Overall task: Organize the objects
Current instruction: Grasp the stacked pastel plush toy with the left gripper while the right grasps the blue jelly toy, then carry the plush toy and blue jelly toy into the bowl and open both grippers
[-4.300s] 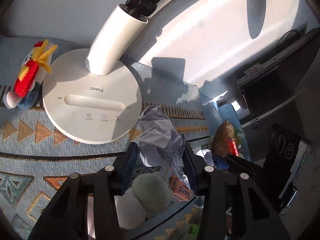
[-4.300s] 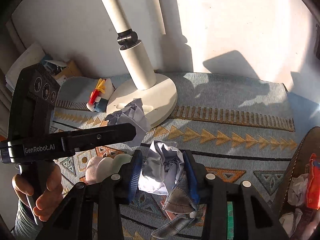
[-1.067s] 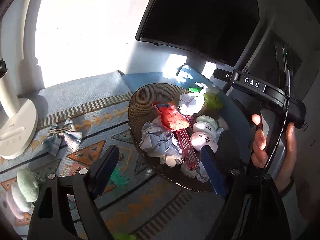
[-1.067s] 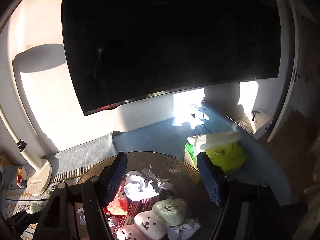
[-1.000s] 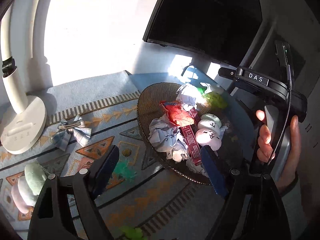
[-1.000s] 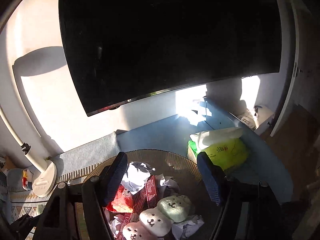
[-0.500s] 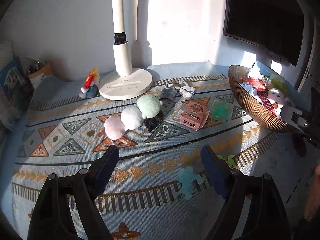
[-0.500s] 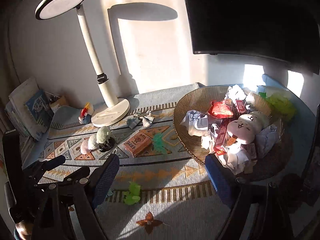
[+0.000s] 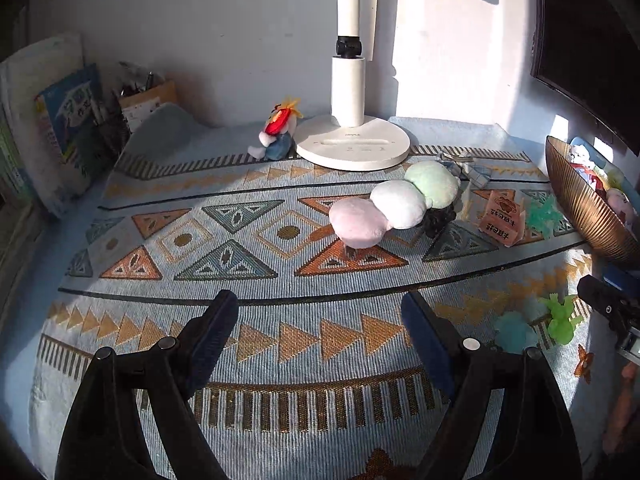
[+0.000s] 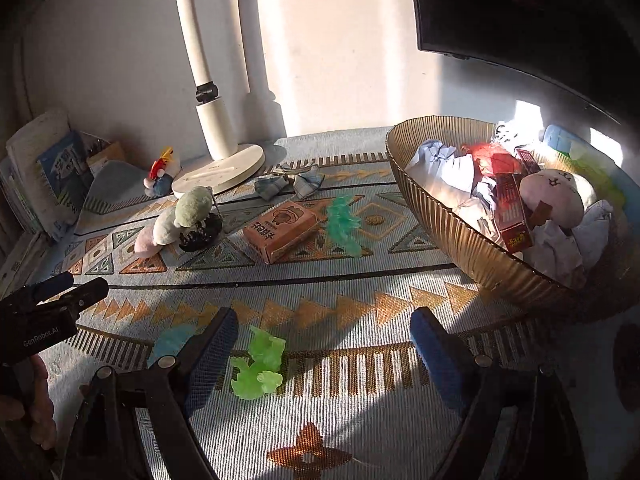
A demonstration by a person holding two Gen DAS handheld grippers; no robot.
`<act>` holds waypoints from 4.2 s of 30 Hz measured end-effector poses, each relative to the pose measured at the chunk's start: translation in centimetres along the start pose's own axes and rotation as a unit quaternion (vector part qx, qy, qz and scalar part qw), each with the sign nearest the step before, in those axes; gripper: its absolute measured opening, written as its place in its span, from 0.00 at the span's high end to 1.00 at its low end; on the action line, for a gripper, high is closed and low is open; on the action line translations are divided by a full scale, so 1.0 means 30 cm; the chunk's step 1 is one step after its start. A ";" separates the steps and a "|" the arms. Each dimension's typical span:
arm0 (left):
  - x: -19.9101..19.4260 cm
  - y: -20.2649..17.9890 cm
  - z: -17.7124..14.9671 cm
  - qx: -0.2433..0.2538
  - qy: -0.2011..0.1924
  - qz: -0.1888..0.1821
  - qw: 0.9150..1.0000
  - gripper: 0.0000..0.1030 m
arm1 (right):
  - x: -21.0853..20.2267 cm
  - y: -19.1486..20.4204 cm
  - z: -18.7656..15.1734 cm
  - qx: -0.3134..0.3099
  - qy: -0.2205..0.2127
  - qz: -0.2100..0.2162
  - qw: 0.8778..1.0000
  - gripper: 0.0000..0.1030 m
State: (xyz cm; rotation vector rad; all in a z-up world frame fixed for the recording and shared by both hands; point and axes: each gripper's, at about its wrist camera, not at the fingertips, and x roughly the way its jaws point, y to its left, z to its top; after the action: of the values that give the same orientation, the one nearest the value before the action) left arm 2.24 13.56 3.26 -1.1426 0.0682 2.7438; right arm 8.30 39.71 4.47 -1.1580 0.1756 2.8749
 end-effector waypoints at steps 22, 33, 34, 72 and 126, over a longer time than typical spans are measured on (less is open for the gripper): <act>0.076 -0.020 -0.029 0.014 0.064 0.002 0.998 0.17 | -0.028 -0.022 0.003 0.013 -0.028 -0.014 0.999 0.07; 0.031 -0.028 0.149 0.051 0.048 -0.130 0.989 0.16 | -0.053 -0.017 0.020 0.023 -0.022 0.095 0.995 0.07; 0.039 -0.041 0.192 0.070 0.045 -0.151 0.985 0.13 | -0.052 0.009 0.024 0.018 -0.012 0.120 0.993 0.07; 0.103 0.116 0.087 0.068 0.147 -0.196 0.967 0.46 | 0.084 0.272 -0.010 -0.075 0.055 0.132 0.987 0.53; 0.181 -0.962 0.480 0.171 0.052 -0.324 0.929 0.26 | -0.099 -0.698 0.560 0.194 -0.078 -0.207 0.956 0.47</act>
State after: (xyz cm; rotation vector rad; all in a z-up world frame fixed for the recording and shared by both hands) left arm -6.63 44.27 10.24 -0.9849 0.1453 1.9948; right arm 0.48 62.51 16.66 -0.7813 0.4135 2.4035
